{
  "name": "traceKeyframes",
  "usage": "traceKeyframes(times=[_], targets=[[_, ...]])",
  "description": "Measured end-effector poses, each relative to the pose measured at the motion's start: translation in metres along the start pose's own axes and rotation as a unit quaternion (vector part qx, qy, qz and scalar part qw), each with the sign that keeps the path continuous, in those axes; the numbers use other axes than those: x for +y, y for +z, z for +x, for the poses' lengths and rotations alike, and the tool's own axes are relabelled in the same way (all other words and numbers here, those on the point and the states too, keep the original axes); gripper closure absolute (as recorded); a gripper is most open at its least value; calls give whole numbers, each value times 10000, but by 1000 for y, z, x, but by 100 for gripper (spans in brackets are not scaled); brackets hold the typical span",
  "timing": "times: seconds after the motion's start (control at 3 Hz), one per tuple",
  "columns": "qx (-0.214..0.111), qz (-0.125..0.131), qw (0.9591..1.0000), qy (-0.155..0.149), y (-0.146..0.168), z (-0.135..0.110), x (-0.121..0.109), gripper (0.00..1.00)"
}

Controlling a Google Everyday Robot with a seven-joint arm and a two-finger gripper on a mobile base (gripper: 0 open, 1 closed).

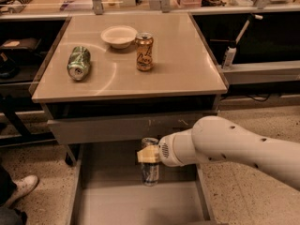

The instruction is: Place redbull can into middle drawer

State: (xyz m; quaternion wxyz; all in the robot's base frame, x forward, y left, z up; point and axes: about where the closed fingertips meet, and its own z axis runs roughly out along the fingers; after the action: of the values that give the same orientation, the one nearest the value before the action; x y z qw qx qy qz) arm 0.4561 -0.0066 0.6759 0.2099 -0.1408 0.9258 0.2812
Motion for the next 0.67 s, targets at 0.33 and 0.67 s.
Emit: traceKeyframes(times=[0.33, 0.67], targets=[[1, -1, 10000, 2, 0, 0, 0, 100], [298, -235, 9985, 384, 32, 22, -5, 100]])
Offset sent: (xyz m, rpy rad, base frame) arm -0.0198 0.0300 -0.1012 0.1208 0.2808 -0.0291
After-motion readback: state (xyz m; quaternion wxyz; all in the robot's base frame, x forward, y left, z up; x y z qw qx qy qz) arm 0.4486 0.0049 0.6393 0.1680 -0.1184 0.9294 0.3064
